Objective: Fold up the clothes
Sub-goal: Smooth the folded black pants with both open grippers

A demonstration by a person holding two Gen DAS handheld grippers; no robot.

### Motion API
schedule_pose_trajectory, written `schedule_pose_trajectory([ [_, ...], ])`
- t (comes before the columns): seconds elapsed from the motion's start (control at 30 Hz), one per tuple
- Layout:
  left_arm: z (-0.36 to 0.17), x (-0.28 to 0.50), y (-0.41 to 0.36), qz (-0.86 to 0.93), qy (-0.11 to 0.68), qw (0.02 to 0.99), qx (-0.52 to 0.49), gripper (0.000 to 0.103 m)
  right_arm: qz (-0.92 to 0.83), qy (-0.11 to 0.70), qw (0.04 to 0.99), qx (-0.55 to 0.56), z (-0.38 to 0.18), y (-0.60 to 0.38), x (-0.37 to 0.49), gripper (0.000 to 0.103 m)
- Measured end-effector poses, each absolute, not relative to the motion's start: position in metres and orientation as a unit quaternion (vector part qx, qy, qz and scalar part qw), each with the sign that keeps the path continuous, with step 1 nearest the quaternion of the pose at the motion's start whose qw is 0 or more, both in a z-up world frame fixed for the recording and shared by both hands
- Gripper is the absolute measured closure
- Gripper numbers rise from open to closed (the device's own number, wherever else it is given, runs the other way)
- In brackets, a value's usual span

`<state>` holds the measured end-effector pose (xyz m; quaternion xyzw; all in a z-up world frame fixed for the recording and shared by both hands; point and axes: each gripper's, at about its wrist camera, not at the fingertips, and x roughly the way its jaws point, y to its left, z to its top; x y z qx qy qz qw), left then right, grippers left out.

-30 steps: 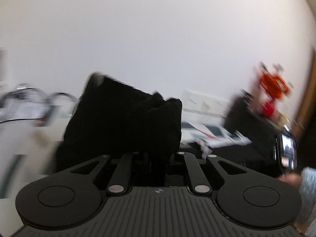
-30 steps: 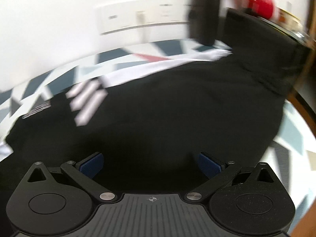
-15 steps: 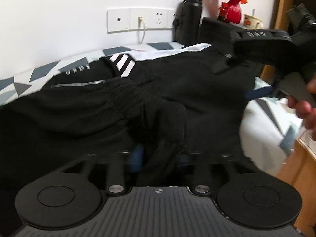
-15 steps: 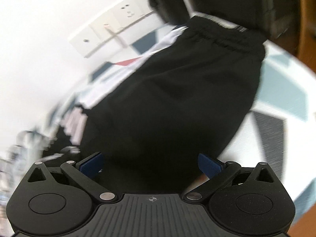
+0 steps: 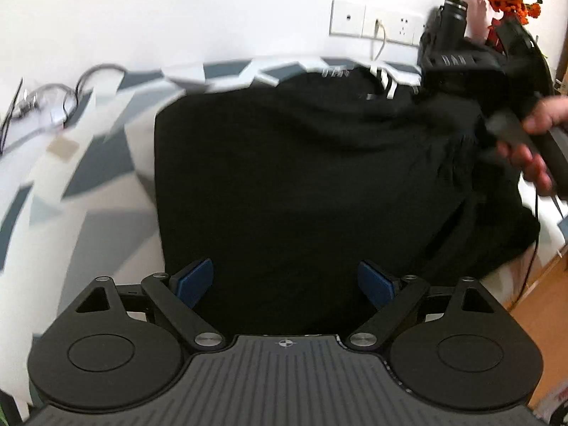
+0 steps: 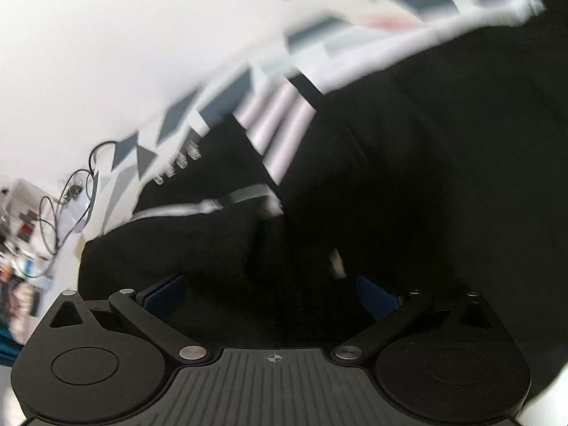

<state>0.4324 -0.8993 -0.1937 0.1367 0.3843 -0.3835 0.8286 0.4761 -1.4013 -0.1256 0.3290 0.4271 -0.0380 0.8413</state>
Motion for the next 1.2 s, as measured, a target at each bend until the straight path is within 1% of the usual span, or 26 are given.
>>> schedule_pose_trajectory([
  [0.03,-0.196,0.432,-0.898,-0.386,0.383,0.827,0.141,0.012,-0.043,0.423,0.842,0.332,-0.124,-1.399,0.479,0.031],
  [0.07,-0.197,0.432,-0.898,-0.388,0.381,0.826,0.147,0.012,-0.049,0.410,0.847,0.334,-0.121,-1.398,0.480,0.046],
  [0.1,-0.199,0.431,-0.898,-0.390,0.380,0.825,0.152,0.012,-0.047,0.395,0.854,0.336,-0.116,-1.398,0.480,0.070],
  [0.13,-0.201,0.431,-0.897,-0.391,0.380,0.825,0.150,0.012,-0.044,0.378,0.861,0.336,-0.111,-1.398,0.480,0.078],
  [0.17,-0.202,0.431,-0.897,-0.391,0.382,0.825,0.145,0.012,-0.041,0.358,0.871,0.334,-0.105,-1.398,0.479,0.081],
  [0.2,-0.203,0.431,-0.896,-0.391,0.385,0.824,0.139,0.012,-0.040,0.337,0.882,0.326,-0.099,-1.398,0.479,0.094],
  [0.23,-0.202,0.433,-0.896,-0.392,0.388,0.824,0.132,0.012,-0.040,0.323,0.893,0.312,-0.094,-1.398,0.480,0.095],
  [0.3,-0.199,0.434,-0.896,-0.393,0.396,0.822,0.117,0.008,-0.047,0.332,0.893,0.301,-0.098,-1.401,0.488,0.098],
  [0.37,-0.198,0.436,-0.897,-0.394,0.403,0.819,0.108,0.005,-0.055,0.348,0.888,0.295,-0.105,-1.404,0.497,0.097],
  [0.47,-0.192,0.441,-0.899,-0.389,0.413,0.817,0.098,0.005,-0.077,0.371,0.875,0.301,-0.116,-1.412,0.497,0.088],
  [0.5,-0.189,0.445,-0.898,-0.385,0.416,0.819,0.090,0.005,-0.079,0.368,0.872,0.313,-0.118,-1.415,0.493,0.077],
  [0.53,-0.186,0.448,-0.897,-0.381,0.418,0.821,0.081,0.003,-0.083,0.356,0.871,0.329,-0.116,-1.417,0.485,0.055],
  [0.57,-0.183,0.452,-0.896,-0.376,0.417,0.824,0.072,0.001,-0.097,0.342,0.871,0.340,-0.113,-1.420,0.475,0.039],
  [0.6,-0.179,0.455,-0.896,-0.372,0.414,0.829,0.063,0.001,-0.112,0.325,0.873,0.346,-0.111,-1.426,0.465,0.011],
  [0.63,-0.178,0.460,-0.898,-0.368,0.412,0.831,0.060,0.001,-0.125,0.305,0.876,0.351,-0.111,-1.432,0.454,0.002],
  [0.73,-0.180,0.476,-0.916,-0.363,0.419,0.829,0.075,0.001,-0.141,0.270,0.878,0.370,-0.108,-1.449,0.416,0.001],
  [0.83,-0.184,0.481,-0.943,-0.365,0.434,0.817,0.107,0.001,-0.183,0.288,0.868,0.361,-0.110,-1.459,0.383,0.001],
  [1.07,-0.190,0.463,-1.006,-0.419,0.425,0.794,0.118,0.001,-0.328,0.254,0.871,0.265,-0.110,-1.479,0.296,0.001],
  [1.2,-0.193,0.451,-1.052,-0.396,0.425,0.798,0.161,0.001,-0.342,0.269,0.864,0.253,-0.121,-1.513,0.278,0.001],
])
